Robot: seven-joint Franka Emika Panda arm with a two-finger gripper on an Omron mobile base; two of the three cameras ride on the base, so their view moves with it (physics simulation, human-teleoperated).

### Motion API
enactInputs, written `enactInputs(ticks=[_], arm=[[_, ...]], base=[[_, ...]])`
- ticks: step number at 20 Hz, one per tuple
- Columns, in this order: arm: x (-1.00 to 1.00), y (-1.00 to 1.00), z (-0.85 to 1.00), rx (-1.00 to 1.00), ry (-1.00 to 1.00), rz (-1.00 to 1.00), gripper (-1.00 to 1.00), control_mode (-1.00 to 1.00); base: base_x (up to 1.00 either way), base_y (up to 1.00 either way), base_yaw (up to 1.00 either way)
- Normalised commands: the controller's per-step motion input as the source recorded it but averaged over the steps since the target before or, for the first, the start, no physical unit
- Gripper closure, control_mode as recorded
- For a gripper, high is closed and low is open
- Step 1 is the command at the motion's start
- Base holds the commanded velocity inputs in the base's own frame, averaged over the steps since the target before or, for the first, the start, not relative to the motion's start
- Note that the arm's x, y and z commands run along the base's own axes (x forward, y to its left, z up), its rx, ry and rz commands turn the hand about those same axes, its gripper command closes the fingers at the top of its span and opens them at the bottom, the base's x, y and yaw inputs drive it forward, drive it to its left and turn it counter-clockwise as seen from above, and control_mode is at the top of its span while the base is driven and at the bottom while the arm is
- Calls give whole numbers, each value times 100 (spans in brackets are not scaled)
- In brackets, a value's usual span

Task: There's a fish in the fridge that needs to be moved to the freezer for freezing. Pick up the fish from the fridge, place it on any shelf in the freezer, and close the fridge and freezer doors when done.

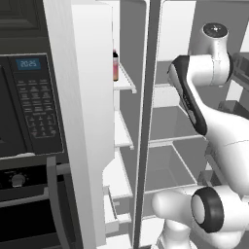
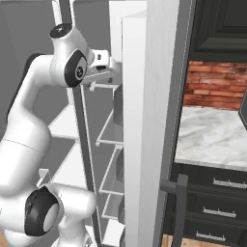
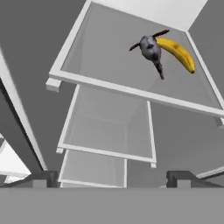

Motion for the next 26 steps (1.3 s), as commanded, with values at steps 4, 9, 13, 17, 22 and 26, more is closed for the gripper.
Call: enactInputs(ticks=[4, 9, 13, 17, 22, 26], arm=[[59, -56, -2, 0, 0, 15, -100, -100], [63, -41, -1, 0, 2, 12, -100, -100], [58, -6, 0, 0, 15, 3, -100, -100], [44, -8, 0, 0, 6, 2, -100, -100], [36, -8, -8, 0, 0, 3, -100, -100], [37, -8, -21, 0, 0, 5, -100, -100]], base=[[0, 0, 0], [0, 0, 0], [0, 0, 0], [0, 0, 0], [0, 0, 0], [0, 0, 0]])
